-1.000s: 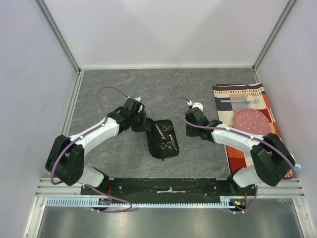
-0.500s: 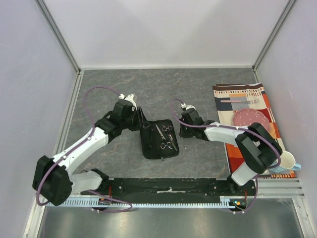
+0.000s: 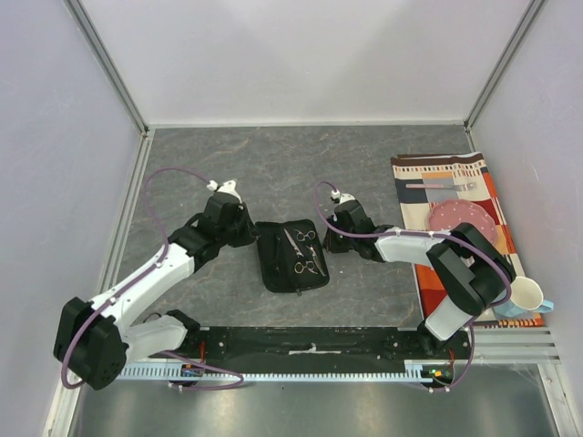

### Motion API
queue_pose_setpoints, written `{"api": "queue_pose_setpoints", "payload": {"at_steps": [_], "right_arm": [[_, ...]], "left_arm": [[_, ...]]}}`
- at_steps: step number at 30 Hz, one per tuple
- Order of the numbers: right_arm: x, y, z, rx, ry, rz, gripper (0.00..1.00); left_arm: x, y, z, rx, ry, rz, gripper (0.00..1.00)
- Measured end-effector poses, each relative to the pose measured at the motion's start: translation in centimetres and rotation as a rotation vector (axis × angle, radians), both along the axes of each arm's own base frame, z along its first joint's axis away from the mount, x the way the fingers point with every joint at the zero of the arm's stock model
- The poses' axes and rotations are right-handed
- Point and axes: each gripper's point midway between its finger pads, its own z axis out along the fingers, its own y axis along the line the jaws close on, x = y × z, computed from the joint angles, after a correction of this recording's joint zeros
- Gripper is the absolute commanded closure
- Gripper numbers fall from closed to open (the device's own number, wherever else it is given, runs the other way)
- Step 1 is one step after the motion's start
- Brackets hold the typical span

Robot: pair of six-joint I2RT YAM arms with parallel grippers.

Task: Sort the hair-cutting tools

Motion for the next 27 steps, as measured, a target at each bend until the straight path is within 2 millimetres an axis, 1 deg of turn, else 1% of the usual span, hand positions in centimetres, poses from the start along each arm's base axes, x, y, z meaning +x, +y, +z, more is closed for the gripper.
{"api": "queue_pose_setpoints", "payload": {"at_steps": [4,7,9,13,16,21,25,27], "right_arm": [[0.0,0.2,0.0,0.009,-0.002,0.006,1.0],[0.1,0.4,0.0,0.016,-0.004,0.01,1.0],[0.1,0.4,0.0,0.018,-0.004,0.012,1.0],[0.1,0.4,0.0,0.018,-0.004,0.011,1.0],[0.1,0.4,0.0,0.017,-0.005,0.011,1.0],[0.1,0.4,0.0,0.017,-0.005,0.012,1.0],[0.1,0.4,0.0,0.017,-0.005,0.012,1.0],[0.1,0.4,0.0,0.017,-0.004,0.013,1.0]], "left_arm": [[-0.5,2.5,0.3,0.065,-0.007,0.082,0.98],[-0.9,3.3,0.1,0.085,0.002,0.114,0.98],[-1.3,3.6,-0.7,0.097,0.024,0.124,0.98],[-2.4,4.1,-3.5,0.134,0.104,0.127,0.98],[-3.4,4.3,-5.6,0.158,0.169,0.122,0.98],[-4.6,4.4,-8.1,0.165,0.233,0.111,0.98],[-4.6,3.5,-9.2,0.125,0.243,0.085,0.98],[-4.7,2.7,-9.8,0.082,0.234,0.062,0.98]]}}
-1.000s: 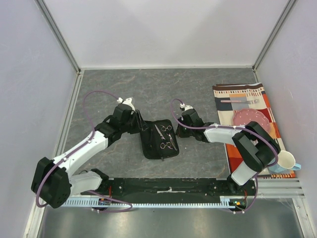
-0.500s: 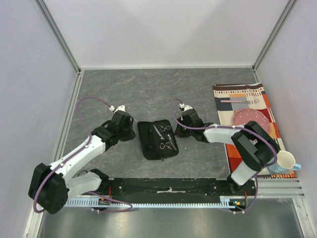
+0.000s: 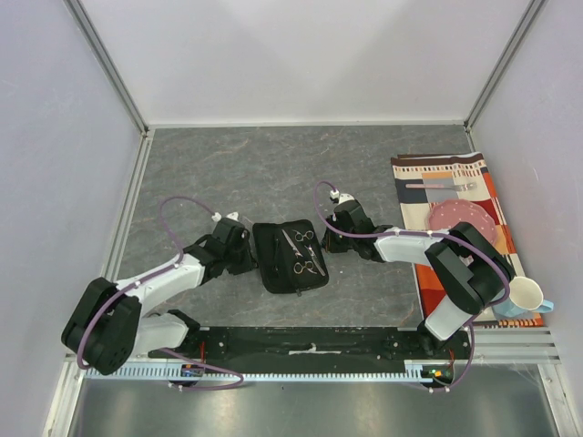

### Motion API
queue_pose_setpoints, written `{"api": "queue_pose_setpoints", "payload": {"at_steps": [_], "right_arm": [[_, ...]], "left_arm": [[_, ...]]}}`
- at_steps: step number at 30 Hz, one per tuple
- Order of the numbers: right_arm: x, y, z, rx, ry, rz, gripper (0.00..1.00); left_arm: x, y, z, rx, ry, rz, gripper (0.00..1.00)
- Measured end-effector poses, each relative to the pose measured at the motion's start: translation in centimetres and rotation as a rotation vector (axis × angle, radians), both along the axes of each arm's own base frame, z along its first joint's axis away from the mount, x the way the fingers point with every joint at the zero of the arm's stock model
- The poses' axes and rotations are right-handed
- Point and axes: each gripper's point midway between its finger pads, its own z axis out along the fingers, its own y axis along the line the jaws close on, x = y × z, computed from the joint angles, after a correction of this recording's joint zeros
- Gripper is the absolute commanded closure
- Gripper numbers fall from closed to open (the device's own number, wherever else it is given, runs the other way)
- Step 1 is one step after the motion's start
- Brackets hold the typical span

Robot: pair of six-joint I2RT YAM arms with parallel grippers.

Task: Sort the hair-cutting tools

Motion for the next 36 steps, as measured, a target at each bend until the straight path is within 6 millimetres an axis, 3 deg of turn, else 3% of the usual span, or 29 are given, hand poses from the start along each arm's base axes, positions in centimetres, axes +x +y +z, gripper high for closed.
{"api": "queue_pose_setpoints", "payload": {"at_steps": [5,16,26,36], "right_arm": [[0.0,0.3,0.0,0.013,0.001,0.011,1.0],[-0.1,1.0,-0.1,0.049,-0.004,0.037,1.0],[-0.1,1.3,-0.1,0.062,-0.01,0.044,1.0],[-0.1,1.8,-0.1,0.066,-0.027,0.051,1.0]], "left_arm": [[-0.2,-1.6,-0.8,-0.096,-0.017,-0.043,0.98],[1.6,-5.1,2.4,-0.265,-0.146,-0.116,0.98],[1.7,-7.4,1.3,-0.287,-0.122,-0.163,0.98],[2.3,-9.8,1.9,-0.319,-0.138,-0.206,0.98]]}}
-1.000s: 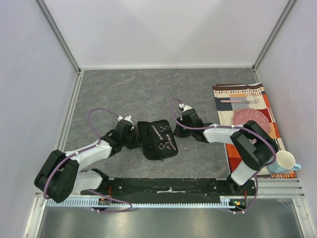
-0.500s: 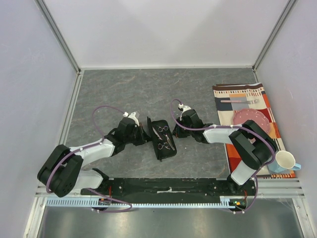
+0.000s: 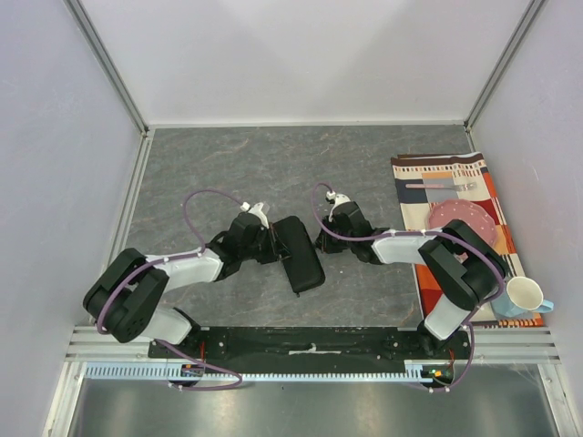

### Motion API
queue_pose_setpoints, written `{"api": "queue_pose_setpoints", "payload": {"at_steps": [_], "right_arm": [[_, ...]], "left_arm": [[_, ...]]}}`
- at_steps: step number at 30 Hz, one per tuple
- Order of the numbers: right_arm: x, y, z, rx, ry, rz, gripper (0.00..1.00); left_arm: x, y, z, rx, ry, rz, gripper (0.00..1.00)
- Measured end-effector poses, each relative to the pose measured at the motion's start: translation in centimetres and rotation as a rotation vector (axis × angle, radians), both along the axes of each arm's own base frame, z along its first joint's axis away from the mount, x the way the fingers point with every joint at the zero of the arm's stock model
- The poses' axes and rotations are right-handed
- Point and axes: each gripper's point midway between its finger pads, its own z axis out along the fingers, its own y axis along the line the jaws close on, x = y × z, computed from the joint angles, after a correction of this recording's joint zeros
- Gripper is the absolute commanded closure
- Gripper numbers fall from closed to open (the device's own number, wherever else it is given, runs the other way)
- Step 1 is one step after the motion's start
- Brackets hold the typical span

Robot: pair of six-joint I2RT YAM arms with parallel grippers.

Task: Sort the hair-cutting tools

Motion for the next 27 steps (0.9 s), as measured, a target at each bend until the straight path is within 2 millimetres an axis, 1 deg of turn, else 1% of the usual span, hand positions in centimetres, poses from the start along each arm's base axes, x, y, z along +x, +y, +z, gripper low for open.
{"api": "queue_pose_setpoints", "payload": {"at_steps": [11,14,15,18,20,21,23,24,27], "right_arm": [[-0.1,0.6,0.0,0.006,-0.012,0.011,1.0],[-0.1,0.5,0.0,-0.002,-0.017,0.005,0.89],[-0.1,0.4,0.0,-0.009,-0.017,0.003,0.81],[-0.6,-0.1,0.3,-0.05,-0.02,-0.003,0.71],[-1.4,-0.9,0.4,-0.102,-0.015,-0.004,0.67],[-1.9,-1.3,0.5,-0.13,-0.013,0.0,0.63],[-2.7,-2.0,0.6,-0.19,-0.009,0.01,0.59],[-3.0,-2.2,0.7,-0.216,-0.008,0.017,0.56],[-3.3,-2.0,1.5,-0.27,-0.023,0.046,0.55]], "left_arm": [[0.2,-1.5,0.0,-0.022,-0.006,-0.029,0.98],[0.2,-1.7,0.0,-0.027,-0.004,-0.033,0.98],[0.2,-1.8,0.0,-0.028,-0.004,-0.035,0.98],[0.3,-2.0,0.1,-0.029,-0.006,-0.039,0.98],[0.3,-2.1,0.2,-0.028,-0.006,-0.041,0.98],[0.3,-2.1,0.2,-0.028,-0.005,-0.041,0.98],[0.3,-2.1,0.2,-0.027,-0.005,-0.041,0.98],[0.3,-2.1,0.1,-0.027,-0.004,-0.041,0.98],[0.3,-2.1,-0.1,-0.024,0.0,-0.042,0.98]]}}
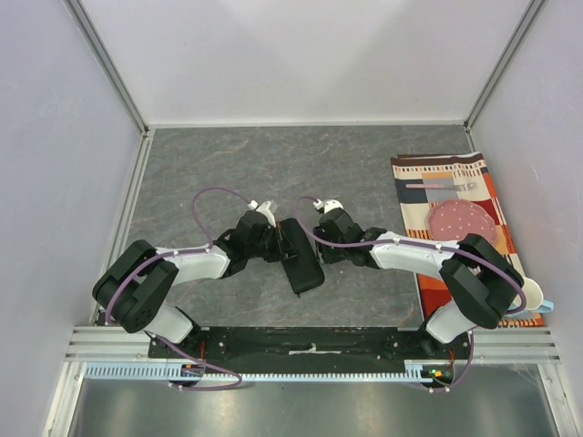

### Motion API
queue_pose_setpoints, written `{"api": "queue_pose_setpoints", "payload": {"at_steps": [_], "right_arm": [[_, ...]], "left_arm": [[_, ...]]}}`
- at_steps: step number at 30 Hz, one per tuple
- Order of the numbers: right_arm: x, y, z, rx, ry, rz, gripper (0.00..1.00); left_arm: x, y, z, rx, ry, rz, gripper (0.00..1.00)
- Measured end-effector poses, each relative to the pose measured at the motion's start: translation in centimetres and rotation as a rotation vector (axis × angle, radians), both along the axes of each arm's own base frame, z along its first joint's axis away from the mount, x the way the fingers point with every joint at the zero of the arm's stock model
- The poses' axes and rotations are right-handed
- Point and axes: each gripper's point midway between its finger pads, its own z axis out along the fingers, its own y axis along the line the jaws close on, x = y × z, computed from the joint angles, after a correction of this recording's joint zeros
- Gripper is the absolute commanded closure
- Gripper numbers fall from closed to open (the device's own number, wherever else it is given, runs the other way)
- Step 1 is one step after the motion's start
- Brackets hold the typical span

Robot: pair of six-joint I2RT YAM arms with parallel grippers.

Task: Sort the hair-cutting tools

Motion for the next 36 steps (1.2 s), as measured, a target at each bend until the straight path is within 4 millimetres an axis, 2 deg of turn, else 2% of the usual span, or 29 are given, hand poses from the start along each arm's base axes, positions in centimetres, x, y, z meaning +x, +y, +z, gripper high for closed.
{"api": "queue_pose_setpoints", "payload": {"at_steps": [8,23,31,36], "right_arm": [[-0.6,0.4,1.1,-0.055,-0.025,0.037,0.55],[-0.3,1.7,2.7,-0.061,-0.064,0.065,0.55],[-0.4,1.8,1.0,-0.09,-0.039,0.069,0.55],[-0.2,1.9,0.9,-0.087,-0.042,0.069,0.56]], "left_arm": [[0.0,0.0,0.0,0.0,0.0,0.0,0.98],[0.1,-0.1,-0.1,0.002,0.004,-0.001,0.98],[0.1,-0.1,-0.1,0.001,0.003,-0.001,0.98],[0.1,-0.1,-0.1,0.001,0.002,-0.001,0.98]]}}
